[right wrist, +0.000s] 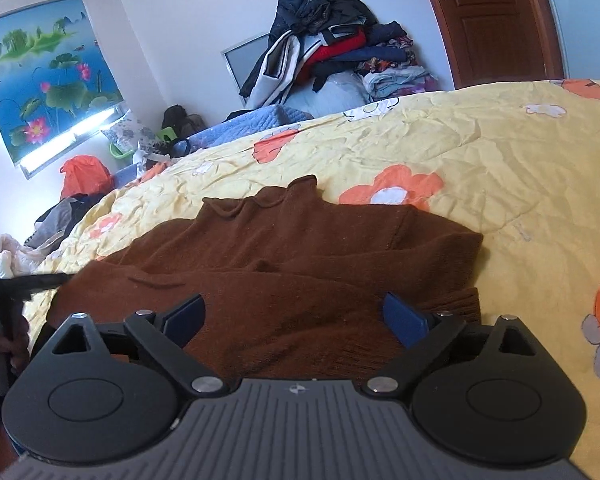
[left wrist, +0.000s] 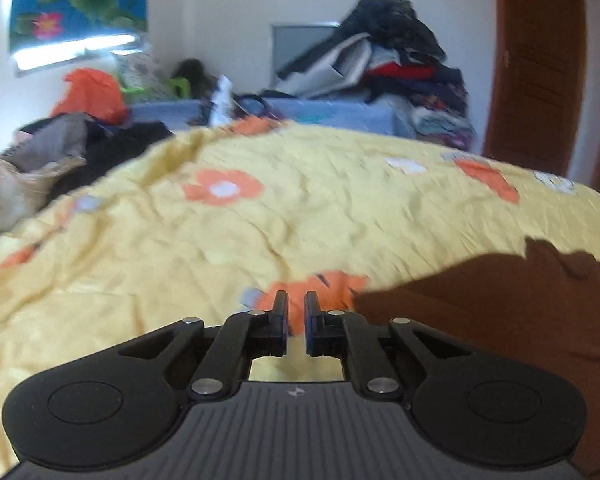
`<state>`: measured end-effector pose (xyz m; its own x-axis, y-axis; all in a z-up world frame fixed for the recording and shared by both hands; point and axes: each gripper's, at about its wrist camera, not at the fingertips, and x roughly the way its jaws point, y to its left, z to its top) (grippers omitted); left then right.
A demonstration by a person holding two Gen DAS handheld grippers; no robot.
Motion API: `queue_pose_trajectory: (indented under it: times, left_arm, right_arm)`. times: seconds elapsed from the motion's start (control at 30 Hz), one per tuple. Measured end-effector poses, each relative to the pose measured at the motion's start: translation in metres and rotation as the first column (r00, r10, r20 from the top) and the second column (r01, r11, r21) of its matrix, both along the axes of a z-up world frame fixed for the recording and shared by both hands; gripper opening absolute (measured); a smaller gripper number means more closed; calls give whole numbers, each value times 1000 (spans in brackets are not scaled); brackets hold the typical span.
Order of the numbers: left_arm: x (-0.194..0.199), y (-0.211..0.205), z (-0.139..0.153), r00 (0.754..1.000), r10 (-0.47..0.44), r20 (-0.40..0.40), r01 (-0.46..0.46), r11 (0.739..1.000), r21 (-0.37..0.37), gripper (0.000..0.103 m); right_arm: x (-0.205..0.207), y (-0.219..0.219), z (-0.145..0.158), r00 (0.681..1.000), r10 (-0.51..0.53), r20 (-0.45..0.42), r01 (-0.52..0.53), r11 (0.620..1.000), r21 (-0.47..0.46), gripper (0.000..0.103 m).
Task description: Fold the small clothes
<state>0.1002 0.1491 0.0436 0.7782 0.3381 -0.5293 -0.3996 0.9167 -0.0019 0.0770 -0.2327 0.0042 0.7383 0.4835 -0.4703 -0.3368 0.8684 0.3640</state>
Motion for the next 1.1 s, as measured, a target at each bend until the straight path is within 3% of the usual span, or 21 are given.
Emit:
queue_pose_trajectory:
  times: [0.07,0.1,0.13,0.2,0.27,0.3,0.33,0.4,0.53,0.63,0.73,0.8,0.9,0.93,1.03,1.1]
  left_arm:
    - [-14,-6,16,997,-56,58,58,997,-46,13]
    - [-21,-12,20,989,-112,94,119,990,-79,29]
    - [-19,-24,23,979,-169,112,181,978,-107,64]
    - [-10,-45,18,948,-300,102,314,933,-173,102]
    - [3,-64,4,915,-400,56,402,890,-215,101]
    - [9,-70,-6,909,-417,7,409,887,-213,101]
    - [18,-74,-15,909,-414,-54,397,896,-199,100]
    - [12,-76,-27,906,-416,-76,409,908,-91,101]
    - [9,-81,-22,907,-403,-120,402,915,-30,101]
    - [-29,-75,-6,914,-401,-67,396,915,-72,101]
    - [-82,-54,2,900,-435,7,430,886,-175,101]
    - [-105,-37,-1,916,-401,10,394,894,-211,101]
    - [-117,-10,-9,949,-315,-5,305,921,-242,101]
    - [-114,-3,-13,958,-287,-20,272,925,-266,101]
    - [-100,2,-23,955,-295,-41,260,894,-364,100]
    - [-93,-9,-24,954,-294,-51,264,910,-319,98]
  right_arm:
    - [-1,0,4,1000,-16,-14,16,1000,-4,95]
    - [-2,0,8,999,-37,-35,37,999,11,96]
    - [-3,-1,14,997,-56,-55,58,997,47,97]
    - [-5,0,21,998,-36,-51,42,990,134,100]
    - [0,11,21,998,-3,-65,12,991,137,102]
    - [4,18,18,996,1,-86,8,995,99,102]
    - [9,24,12,993,-4,-115,10,999,52,102]
    - [6,27,4,998,19,-65,-20,1000,-19,102]
    - [-3,26,-1,999,50,-11,-50,996,-74,102]
    - [-14,33,11,999,5,-40,-10,992,-129,101]
    - [-52,10,28,997,47,-61,-45,998,42,103]
    - [-80,-16,30,997,39,-63,-30,991,132,103]
    - [-110,-63,23,991,-87,-106,108,971,213,103]
    - [-116,-76,20,983,-135,-123,160,963,219,101]
    - [-114,-89,7,957,-197,-211,236,955,180,87]
    - [-107,-79,0,966,-128,-226,171,967,186,86]
